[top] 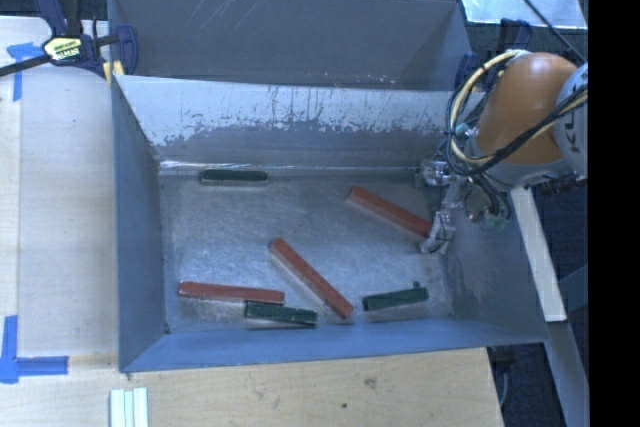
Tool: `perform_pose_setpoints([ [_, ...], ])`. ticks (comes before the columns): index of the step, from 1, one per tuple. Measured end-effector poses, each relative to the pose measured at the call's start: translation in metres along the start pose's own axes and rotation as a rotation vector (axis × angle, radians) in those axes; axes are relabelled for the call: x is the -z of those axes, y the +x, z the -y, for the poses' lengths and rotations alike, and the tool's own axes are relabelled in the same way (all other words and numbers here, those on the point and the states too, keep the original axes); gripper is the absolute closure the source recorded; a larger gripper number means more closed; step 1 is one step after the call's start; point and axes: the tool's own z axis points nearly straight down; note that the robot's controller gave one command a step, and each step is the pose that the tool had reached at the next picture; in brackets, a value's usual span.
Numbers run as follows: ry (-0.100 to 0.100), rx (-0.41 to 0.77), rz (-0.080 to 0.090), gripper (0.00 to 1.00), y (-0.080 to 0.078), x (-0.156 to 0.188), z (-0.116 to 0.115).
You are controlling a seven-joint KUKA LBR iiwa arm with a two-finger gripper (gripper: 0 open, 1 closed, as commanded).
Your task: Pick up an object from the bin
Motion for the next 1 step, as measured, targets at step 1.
perform_pose_setpoints([
  [1, 0.0, 0.002, 0.002, 0.0, -0.0009, 0.0004, -0.0001],
])
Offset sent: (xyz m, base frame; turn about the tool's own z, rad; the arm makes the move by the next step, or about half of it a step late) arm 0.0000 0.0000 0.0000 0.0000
